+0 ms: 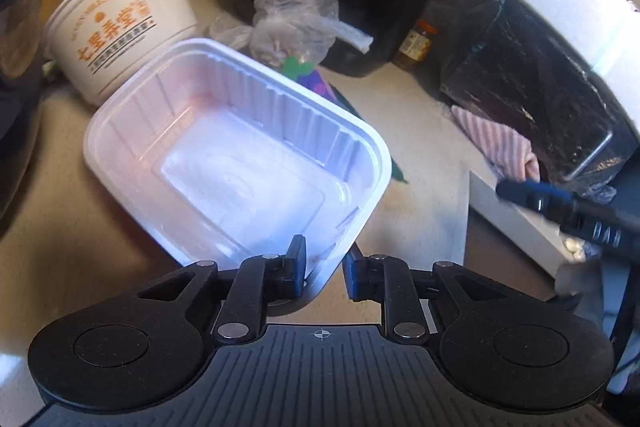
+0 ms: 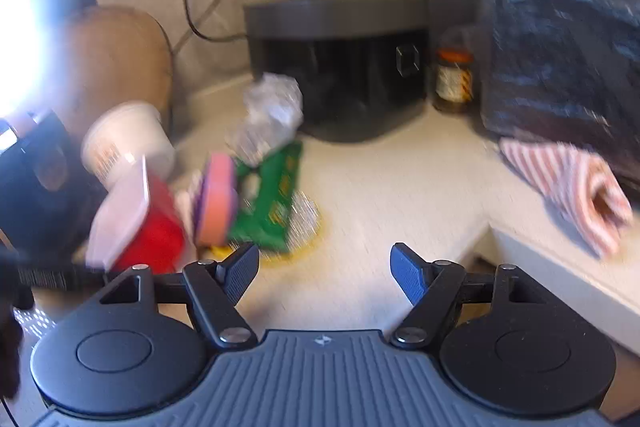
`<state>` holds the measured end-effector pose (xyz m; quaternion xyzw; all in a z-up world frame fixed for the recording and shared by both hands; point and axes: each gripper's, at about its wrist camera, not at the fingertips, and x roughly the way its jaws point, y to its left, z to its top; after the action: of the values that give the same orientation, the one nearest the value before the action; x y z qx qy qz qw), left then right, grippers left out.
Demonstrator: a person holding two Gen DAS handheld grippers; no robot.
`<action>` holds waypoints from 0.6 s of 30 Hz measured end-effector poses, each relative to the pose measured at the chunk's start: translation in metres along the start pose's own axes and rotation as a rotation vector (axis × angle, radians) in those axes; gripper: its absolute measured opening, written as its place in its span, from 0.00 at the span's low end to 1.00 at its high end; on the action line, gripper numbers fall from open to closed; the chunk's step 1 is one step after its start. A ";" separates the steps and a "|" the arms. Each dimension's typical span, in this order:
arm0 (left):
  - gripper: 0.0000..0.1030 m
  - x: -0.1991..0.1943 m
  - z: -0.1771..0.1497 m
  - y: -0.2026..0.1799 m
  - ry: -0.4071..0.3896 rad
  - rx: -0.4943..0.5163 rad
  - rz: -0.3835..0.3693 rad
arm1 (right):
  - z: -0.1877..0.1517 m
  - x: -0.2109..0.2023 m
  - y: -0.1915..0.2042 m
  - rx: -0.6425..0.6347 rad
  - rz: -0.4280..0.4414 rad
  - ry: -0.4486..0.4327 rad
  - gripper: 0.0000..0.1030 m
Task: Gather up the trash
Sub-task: 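Grasp the white plastic tray rim with the left tool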
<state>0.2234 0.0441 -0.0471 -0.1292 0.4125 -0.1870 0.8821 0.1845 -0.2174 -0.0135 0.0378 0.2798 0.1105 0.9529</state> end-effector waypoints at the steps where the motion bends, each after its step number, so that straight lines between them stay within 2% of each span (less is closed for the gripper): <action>1: 0.22 -0.003 -0.003 0.000 0.000 -0.003 0.004 | 0.004 0.001 0.003 -0.006 0.014 -0.009 0.72; 3: 0.22 -0.009 -0.010 0.000 -0.002 -0.011 0.016 | 0.010 0.005 0.011 -0.016 0.048 -0.015 0.75; 9: 0.23 -0.027 -0.026 0.001 0.024 0.007 0.071 | 0.017 0.023 0.050 -0.064 0.181 0.004 0.75; 13: 0.23 -0.045 -0.039 0.005 0.028 0.013 0.112 | 0.013 0.040 0.080 -0.106 0.275 0.049 0.75; 16: 0.22 -0.068 -0.047 0.006 0.012 0.006 0.084 | 0.004 0.053 0.098 -0.119 0.350 0.111 0.72; 18: 0.24 -0.086 -0.051 0.006 -0.003 0.008 0.047 | -0.005 0.058 0.110 -0.132 0.397 0.150 0.64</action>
<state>0.1348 0.0828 -0.0226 -0.1160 0.4132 -0.1676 0.8875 0.2089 -0.0966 -0.0332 0.0212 0.3289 0.3165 0.8895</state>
